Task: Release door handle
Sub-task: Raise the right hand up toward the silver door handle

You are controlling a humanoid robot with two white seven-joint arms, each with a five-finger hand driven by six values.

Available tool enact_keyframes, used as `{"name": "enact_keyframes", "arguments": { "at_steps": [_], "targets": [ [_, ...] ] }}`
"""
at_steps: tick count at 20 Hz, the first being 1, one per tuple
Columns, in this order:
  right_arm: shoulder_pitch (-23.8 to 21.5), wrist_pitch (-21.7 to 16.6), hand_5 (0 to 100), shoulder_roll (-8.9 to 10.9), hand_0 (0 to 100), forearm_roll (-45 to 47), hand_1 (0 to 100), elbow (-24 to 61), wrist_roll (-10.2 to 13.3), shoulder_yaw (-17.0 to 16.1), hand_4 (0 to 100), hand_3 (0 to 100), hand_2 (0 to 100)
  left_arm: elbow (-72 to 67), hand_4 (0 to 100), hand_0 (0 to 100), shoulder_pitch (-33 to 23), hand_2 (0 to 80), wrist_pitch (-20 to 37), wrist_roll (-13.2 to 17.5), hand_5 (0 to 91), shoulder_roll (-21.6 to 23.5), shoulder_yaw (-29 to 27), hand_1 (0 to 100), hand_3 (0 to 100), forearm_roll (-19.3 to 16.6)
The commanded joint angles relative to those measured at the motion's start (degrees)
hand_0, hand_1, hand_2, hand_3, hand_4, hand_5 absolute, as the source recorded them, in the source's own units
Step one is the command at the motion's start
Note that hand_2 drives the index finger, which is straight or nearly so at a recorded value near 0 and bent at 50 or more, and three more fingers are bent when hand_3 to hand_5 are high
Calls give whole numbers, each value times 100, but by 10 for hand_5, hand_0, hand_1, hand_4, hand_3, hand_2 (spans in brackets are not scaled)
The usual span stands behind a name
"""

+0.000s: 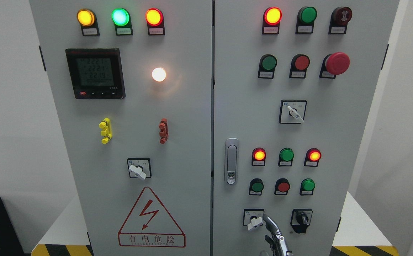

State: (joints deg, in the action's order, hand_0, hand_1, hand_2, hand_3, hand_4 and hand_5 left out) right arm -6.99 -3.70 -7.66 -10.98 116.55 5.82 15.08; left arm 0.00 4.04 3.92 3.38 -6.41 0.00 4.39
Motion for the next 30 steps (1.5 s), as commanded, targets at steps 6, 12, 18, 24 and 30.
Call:
{"name": "enact_keyframes", "arguments": {
  "at_steps": [6, 12, 18, 24, 30],
  "targets": [
    [5, 9, 0, 1, 309, -9, 127, 43, -2, 13, 0, 0, 0, 88, 12, 0, 0, 22, 3, 5, 0, 0, 114, 0, 81, 0],
    [13, 18, 240, 1, 301, -893, 193, 61, 16, 30, 345, 277, 0, 97, 13, 0, 0, 23, 3, -4, 0, 0, 114, 0, 85, 0],
    [294, 220, 900, 1, 379, -2494, 301, -106, 103, 48, 839, 810, 0, 88, 13, 0, 0, 23, 3, -4, 0, 0, 114, 0, 85, 0],
    [637, 334, 993, -7, 351, -3663, 354, -405, 297, 83, 1000, 1000, 0, 88, 13, 0, 0, 23, 3, 5, 0, 0, 114, 0, 84, 0],
    [1102, 527, 999, -8, 339, -4973, 361, -923, 297, 83, 1000, 1000, 0, 97, 14, 0, 0, 23, 3, -4, 0, 0, 114, 0, 86, 0]
  ]
}}
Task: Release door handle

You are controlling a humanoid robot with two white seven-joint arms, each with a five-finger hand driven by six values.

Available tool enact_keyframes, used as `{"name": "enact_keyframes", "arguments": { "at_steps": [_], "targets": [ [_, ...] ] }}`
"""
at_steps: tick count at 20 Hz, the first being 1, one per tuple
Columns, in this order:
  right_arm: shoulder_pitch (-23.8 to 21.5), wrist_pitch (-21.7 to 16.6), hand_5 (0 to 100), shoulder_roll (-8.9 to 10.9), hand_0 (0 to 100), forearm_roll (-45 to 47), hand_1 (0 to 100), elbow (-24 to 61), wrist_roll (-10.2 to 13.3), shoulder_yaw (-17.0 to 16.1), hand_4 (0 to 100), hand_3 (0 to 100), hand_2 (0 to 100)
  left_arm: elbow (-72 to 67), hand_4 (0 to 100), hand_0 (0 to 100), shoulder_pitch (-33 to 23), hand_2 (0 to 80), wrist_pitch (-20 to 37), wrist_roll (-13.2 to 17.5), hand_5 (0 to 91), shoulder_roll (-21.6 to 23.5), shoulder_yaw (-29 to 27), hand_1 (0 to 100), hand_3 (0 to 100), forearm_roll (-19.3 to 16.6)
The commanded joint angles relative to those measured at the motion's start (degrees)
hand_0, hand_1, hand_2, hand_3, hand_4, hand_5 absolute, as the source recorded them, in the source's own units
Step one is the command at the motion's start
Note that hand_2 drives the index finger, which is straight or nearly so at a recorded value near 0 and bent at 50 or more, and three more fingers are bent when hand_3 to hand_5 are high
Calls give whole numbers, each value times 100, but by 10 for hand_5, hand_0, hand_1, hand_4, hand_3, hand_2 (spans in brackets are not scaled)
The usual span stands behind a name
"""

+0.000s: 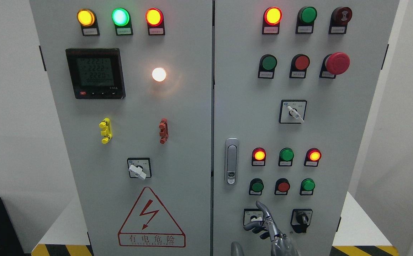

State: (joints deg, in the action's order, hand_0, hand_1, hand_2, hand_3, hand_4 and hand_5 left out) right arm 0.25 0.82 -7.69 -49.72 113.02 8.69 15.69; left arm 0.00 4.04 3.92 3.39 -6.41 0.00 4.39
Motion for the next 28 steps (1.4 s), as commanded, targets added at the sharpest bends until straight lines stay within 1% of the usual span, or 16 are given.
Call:
{"name": "enact_keyframes", "arguments": {
  "at_steps": [1, 4, 9, 11, 12, 13, 15, 20, 23, 28],
  "targets": [
    [484, 102, 999, -13, 340, -1267, 361, -657, 1, 4, 1000, 1000, 0, 97, 13, 0, 0, 24, 3, -5, 0, 0, 114, 0, 86, 0],
    [792, 120, 1000, -13, 342, -1593, 358, -895, -17, -23, 1000, 1000, 0, 97, 13, 0, 0, 23, 3, -5, 0, 0, 114, 0, 83, 0],
    [1161, 128, 1000, -13, 340, -2094, 352, -1167, -43, -23, 1000, 1000, 0, 97, 13, 0, 0, 24, 3, -5, 0, 0, 114, 0, 84, 0],
    [1223, 146, 1000, -13, 341, -2209, 350, -1194, -52, -23, 1000, 1000, 0, 97, 13, 0, 0, 25, 3, -5, 0, 0, 114, 0, 84, 0],
    [1232, 224, 1000, -13, 342, -2287, 348, -1212, -52, -23, 1000, 1000, 0, 88, 13, 0, 0, 25, 3, -5, 0, 0, 114, 0, 85, 0],
    [1232, 303, 1000, -13, 343, -2366, 347, -1229, -104, -14, 1000, 1000, 0, 97, 13, 0, 0, 24, 3, -5, 0, 0, 114, 0, 85, 0],
    [1250, 366, 1000, -13, 343, -2402, 347, -1229, -297, -14, 1000, 1000, 0, 97, 13, 0, 0, 24, 3, -5, 0, 0, 114, 0, 84, 0],
    [1381, 392, 1000, -22, 350, -2420, 343, -1238, -307, -5, 1000, 1000, 0, 88, 13, 0, 0, 24, 3, -5, 0, 0, 114, 0, 84, 0],
    [1443, 524, 1000, -13, 351, -2429, 342, -1238, -307, 4, 1000, 1000, 0, 97, 12, 0, 0, 24, 3, -5, 0, 0, 114, 0, 85, 0],
    [1461, 524, 1000, -30, 351, -2552, 341, -1238, -307, 30, 1000, 1000, 0, 88, 13, 0, 0, 24, 3, -5, 0, 0, 114, 0, 88, 0]
  ]
}}
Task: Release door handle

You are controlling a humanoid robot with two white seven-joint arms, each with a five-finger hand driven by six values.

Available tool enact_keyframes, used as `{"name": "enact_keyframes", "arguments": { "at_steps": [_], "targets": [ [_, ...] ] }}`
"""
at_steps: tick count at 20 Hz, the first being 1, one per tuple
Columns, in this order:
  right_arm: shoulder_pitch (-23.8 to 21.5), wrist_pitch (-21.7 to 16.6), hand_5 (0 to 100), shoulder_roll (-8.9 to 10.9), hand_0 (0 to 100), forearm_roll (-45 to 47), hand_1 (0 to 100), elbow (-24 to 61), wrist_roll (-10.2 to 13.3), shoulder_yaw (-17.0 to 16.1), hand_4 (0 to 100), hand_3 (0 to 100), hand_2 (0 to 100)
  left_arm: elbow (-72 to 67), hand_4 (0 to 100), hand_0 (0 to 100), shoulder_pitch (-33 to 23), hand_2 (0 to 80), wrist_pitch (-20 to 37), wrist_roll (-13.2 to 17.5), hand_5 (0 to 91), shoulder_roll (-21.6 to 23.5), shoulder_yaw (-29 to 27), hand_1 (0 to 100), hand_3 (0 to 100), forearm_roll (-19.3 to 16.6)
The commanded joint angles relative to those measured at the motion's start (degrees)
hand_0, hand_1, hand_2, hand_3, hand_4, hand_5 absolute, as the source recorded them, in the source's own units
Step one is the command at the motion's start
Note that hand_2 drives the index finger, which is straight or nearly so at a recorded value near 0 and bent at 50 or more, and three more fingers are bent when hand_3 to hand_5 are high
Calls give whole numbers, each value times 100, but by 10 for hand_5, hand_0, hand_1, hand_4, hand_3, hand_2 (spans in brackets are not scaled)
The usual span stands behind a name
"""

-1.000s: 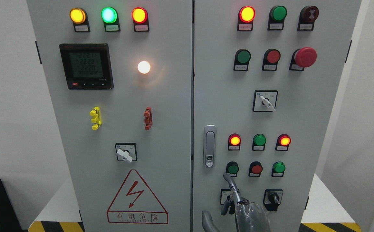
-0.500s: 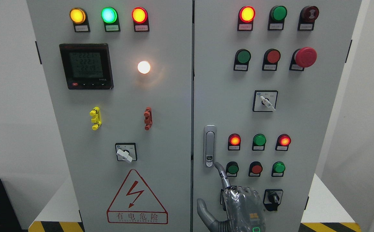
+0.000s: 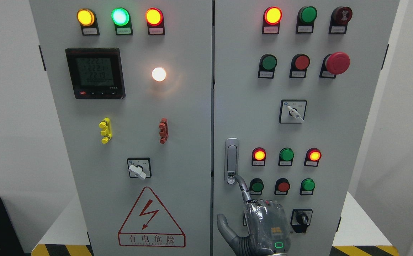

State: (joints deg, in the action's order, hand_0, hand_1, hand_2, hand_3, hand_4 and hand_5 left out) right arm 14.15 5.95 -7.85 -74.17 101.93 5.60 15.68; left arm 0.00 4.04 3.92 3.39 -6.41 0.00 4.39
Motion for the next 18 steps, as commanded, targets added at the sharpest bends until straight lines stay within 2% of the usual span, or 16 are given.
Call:
{"name": "enact_keyframes", "arguments": {
  "at_steps": [1, 18],
  "targets": [
    [79, 12, 1000, -15, 351, -106, 341, -130, 2, 58, 1000, 1000, 0, 97, 13, 0, 0, 24, 3, -5, 0, 0, 114, 0, 89, 0],
    [141, 12, 1000, -15, 352, -229, 342, -174, -41, 75, 1000, 1000, 0, 97, 13, 0, 0, 24, -6, -5, 0, 0, 114, 0, 86, 0]
  ]
}}
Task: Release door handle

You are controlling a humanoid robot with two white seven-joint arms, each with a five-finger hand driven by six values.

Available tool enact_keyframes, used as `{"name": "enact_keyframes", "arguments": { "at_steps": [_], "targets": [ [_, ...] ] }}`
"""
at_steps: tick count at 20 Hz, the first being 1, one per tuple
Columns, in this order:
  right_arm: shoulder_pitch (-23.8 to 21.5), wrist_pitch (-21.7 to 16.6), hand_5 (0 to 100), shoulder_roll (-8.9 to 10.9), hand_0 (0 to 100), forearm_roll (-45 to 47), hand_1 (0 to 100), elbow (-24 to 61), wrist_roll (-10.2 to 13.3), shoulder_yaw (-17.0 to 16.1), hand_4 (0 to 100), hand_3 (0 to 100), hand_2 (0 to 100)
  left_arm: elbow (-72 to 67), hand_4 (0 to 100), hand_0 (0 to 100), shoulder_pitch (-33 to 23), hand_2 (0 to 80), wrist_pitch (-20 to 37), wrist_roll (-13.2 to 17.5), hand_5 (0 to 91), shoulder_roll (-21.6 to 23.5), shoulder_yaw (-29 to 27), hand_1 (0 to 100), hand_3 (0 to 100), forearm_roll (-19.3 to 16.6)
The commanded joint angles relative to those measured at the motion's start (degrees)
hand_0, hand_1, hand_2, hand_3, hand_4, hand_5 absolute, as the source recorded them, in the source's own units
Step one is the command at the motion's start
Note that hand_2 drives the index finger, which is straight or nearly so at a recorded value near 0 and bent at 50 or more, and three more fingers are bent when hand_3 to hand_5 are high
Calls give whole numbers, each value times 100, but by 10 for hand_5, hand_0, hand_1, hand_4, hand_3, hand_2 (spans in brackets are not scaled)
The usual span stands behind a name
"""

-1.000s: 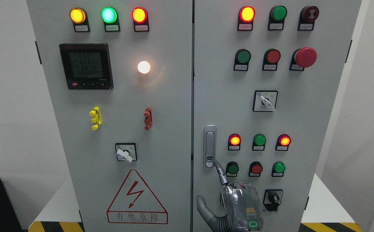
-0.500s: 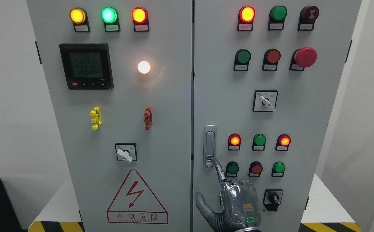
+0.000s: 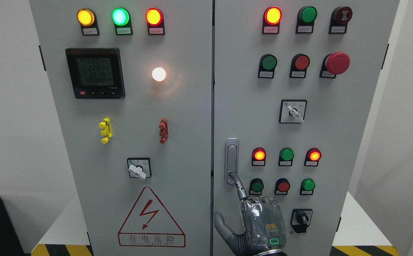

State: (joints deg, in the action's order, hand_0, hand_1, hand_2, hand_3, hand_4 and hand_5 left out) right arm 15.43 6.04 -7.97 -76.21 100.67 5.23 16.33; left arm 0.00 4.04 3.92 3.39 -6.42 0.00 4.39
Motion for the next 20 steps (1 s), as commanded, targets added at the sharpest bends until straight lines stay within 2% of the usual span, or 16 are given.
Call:
{"name": "enact_keyframes", "arguments": {
  "at_steps": [1, 20],
  "targets": [
    [21, 2, 1000, -3, 352, -26, 342, -56, -4, 10, 1000, 1000, 0, 88, 14, 0, 0, 24, 3, -5, 0, 0, 114, 0, 86, 0],
    [56, 20, 1000, -11, 353, -35, 340, -215, -13, -16, 1000, 1000, 15, 97, 12, 0, 0, 24, 3, -5, 0, 0, 114, 0, 84, 0]
  ]
}}
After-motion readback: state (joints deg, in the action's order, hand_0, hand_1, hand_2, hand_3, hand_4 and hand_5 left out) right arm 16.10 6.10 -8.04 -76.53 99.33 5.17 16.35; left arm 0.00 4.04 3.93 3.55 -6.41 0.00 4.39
